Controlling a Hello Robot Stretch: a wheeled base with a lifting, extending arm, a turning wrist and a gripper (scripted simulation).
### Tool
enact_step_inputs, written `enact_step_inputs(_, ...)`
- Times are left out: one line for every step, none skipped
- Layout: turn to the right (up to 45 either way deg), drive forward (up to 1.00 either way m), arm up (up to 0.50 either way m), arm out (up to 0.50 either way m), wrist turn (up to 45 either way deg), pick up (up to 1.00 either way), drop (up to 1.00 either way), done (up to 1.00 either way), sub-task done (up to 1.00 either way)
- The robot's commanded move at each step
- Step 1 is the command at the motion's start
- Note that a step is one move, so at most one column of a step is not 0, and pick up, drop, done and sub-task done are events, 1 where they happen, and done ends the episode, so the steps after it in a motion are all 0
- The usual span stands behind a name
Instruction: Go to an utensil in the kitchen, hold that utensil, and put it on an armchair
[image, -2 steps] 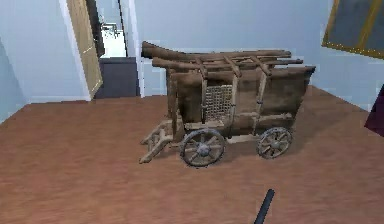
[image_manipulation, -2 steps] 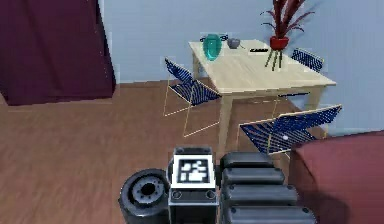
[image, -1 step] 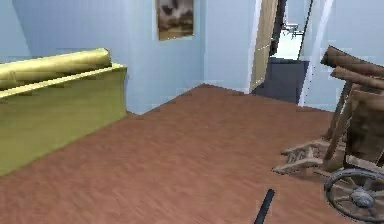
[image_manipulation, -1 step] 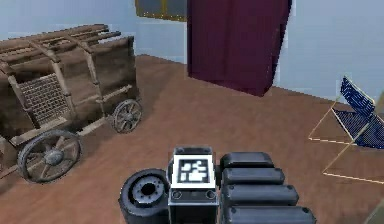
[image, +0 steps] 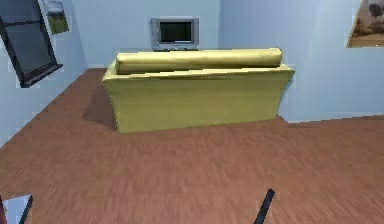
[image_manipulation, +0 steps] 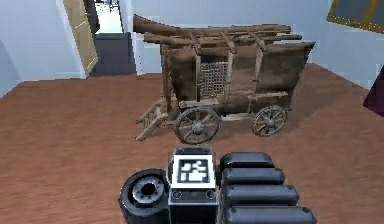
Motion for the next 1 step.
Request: enact_step_inputs(-21.0, 0.0, 0.0, 0.0, 0.0, 0.0, 0.0, 0.0, 0.0)
